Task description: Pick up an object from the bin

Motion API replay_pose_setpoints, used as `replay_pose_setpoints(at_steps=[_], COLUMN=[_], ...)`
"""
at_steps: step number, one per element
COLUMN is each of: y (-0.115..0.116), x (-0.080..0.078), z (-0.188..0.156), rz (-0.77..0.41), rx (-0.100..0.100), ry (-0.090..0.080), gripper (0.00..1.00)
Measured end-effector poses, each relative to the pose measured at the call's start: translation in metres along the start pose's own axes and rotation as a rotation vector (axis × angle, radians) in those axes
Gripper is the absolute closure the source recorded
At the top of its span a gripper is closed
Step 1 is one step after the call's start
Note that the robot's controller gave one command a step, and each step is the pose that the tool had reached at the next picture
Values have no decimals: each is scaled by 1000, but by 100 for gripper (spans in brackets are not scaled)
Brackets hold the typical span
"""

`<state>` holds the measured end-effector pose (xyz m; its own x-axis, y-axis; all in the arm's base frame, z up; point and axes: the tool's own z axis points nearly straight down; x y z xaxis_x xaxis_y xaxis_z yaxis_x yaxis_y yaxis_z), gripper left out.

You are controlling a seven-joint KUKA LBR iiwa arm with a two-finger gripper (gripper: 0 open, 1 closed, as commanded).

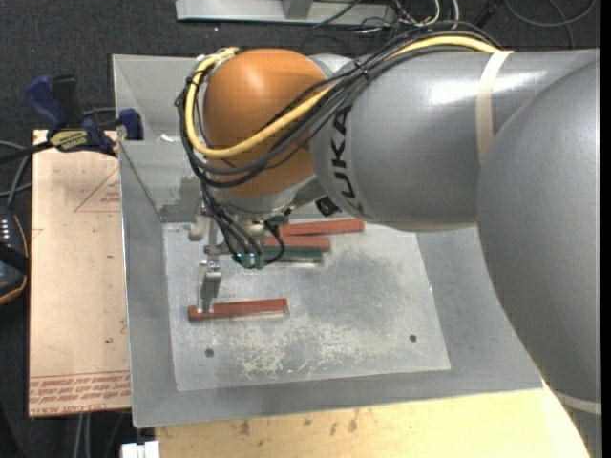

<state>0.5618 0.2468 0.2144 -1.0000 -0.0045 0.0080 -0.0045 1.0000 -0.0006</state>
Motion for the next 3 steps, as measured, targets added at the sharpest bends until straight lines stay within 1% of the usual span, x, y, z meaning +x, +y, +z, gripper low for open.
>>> replay_pose_setpoints(at_steps=[1, 2, 3], y=[-2, -35, -75], x=[-2, 9, 20], z=[-5, 68, 70], rz=[4, 10, 48], rx=[-2, -3, 0], ry=[-8, -11, -5], gripper=[0, 0, 0])
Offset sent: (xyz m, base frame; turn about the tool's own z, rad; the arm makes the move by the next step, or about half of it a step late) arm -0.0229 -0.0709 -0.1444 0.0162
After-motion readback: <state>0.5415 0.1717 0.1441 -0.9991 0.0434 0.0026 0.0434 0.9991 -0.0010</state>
